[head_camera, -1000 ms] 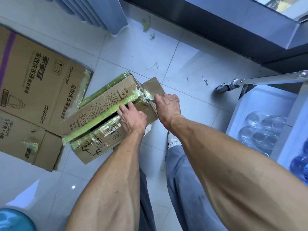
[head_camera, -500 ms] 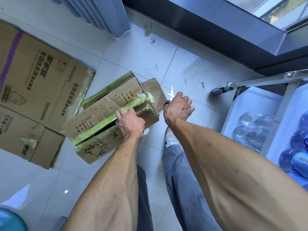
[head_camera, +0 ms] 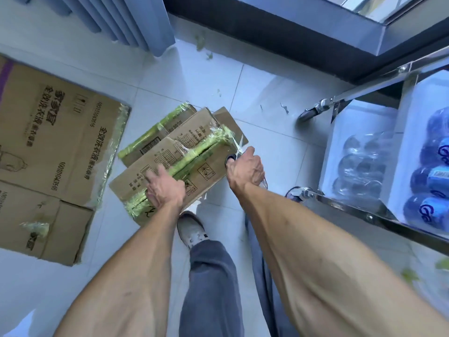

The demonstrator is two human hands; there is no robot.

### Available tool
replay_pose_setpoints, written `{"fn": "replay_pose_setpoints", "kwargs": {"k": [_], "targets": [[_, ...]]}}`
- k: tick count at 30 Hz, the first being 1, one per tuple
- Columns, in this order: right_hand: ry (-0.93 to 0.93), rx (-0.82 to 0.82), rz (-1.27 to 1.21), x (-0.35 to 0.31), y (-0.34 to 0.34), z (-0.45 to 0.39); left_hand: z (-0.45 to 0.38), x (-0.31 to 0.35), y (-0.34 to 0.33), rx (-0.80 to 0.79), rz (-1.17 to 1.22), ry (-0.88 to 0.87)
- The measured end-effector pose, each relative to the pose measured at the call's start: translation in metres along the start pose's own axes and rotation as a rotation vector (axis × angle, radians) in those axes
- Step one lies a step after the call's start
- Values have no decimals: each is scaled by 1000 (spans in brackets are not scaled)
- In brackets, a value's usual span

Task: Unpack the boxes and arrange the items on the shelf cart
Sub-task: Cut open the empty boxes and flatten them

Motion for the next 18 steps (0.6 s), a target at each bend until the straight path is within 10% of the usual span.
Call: {"fn": "replay_pose_setpoints", "kwargs": {"k": [7,18], "targets": [[-389,-275,-300,44,-111,57,-47,-107,-10,-36,-31,194],[-335,-324,-281,54,-160,79,-51,-122,-19,-112,-43,111]]}}
Point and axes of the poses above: each hand's wrist, its own z-axis away from the middle knuckle, its own y-axis out of the back of the hand, x = y × z, the point moved 6 cm from there along -z, towards the middle knuckle, and after that the axes turned 4 degrees about -z, right-handed, at the moved point
